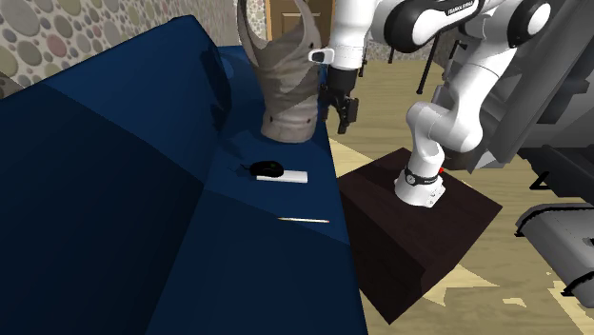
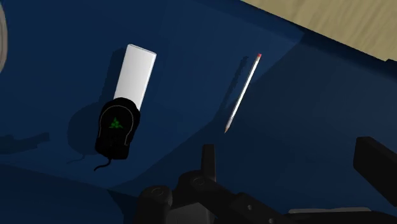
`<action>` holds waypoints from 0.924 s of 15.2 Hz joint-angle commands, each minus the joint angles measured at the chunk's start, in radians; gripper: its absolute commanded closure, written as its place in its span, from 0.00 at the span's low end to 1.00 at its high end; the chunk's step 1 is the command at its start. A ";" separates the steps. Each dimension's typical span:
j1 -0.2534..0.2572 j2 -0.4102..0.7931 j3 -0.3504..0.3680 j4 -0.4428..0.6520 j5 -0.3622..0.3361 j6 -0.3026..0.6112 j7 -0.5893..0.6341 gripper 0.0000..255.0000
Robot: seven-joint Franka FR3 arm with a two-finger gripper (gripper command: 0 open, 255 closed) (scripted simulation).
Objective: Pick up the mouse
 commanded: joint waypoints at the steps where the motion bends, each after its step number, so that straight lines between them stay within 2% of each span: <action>1: -0.006 0.062 -0.030 0.012 -0.006 0.035 -0.034 0.00; 7: -0.017 0.268 -0.108 0.091 0.001 0.117 -0.129 0.00; 14: -0.042 0.534 -0.177 0.233 0.056 0.179 -0.251 0.00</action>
